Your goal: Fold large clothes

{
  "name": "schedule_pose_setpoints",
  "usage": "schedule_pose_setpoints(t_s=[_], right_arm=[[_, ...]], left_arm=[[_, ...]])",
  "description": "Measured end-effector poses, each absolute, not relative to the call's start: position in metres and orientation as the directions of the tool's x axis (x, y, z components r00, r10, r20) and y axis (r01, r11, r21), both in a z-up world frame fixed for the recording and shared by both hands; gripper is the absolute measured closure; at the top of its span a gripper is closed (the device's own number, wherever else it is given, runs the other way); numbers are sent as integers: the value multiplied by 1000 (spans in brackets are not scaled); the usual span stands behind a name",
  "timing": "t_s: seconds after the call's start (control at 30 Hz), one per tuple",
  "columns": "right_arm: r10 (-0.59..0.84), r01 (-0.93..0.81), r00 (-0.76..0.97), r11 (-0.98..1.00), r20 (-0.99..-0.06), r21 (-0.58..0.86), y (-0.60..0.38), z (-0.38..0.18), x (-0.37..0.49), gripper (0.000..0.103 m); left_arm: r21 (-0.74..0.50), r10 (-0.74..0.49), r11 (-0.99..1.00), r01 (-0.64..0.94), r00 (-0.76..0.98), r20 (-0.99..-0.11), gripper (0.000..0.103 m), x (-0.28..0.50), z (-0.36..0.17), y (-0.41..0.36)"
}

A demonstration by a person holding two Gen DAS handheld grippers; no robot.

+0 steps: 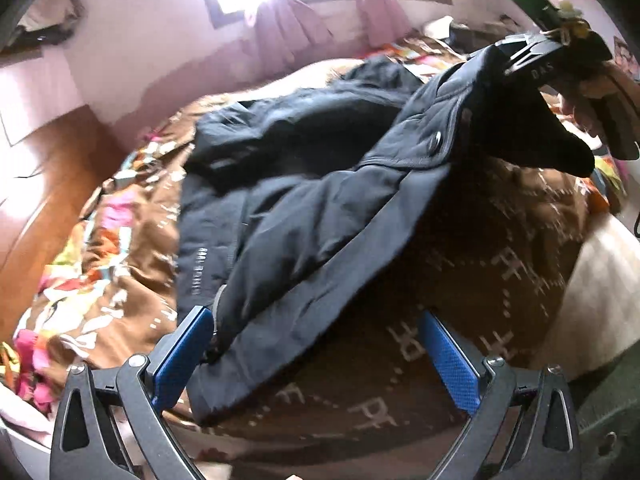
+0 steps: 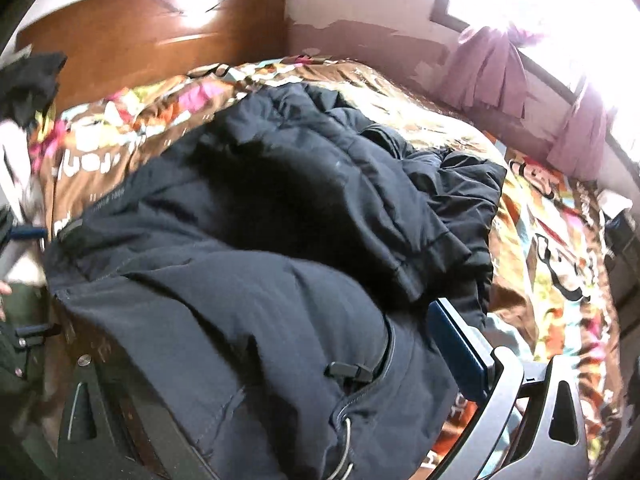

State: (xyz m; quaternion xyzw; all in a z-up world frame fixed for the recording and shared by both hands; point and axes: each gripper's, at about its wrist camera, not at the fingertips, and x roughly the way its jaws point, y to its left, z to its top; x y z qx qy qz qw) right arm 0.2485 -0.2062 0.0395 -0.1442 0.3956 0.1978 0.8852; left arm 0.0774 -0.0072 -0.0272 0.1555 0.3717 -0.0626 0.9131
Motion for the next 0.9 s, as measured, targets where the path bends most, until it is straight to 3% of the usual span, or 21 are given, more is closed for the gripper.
schedule_pose_setpoints(t_s=[0.27, 0.43, 0.53, 0.63, 0.7, 0.77, 0.9], right_arm=[[341, -370, 563, 918, -753, 139, -237, 32, 286, 2], [364, -359, 552, 916, -750, 181, -242, 25, 289, 2], [366, -360, 552, 915, -749, 182, -242, 24, 287, 2], [357, -378, 552, 913, -754, 155, -242, 25, 284, 2], [343, -393, 558, 911, -756, 122, -240, 27, 278, 2], [320, -415, 565, 907, -760, 74, -236, 27, 269, 2], [263, -440, 587, 897, -766, -29, -231, 22, 243, 2]], left_arm=[[303, 61, 931, 203, 734, -677, 0, 85, -24, -13], [411, 166, 901, 136, 769, -617, 0, 91, -25, -23], [443, 224, 890, 105, 746, -627, 1, 103, -31, -23], [512, 300, 854, 93, 716, -630, 16, 111, -44, -22], [547, 341, 833, 80, 704, -623, 34, 114, -48, -20], [559, 366, 827, 61, 696, -618, 46, 115, -49, -15], [549, 366, 835, 32, 713, -598, 62, 118, -37, -7]])
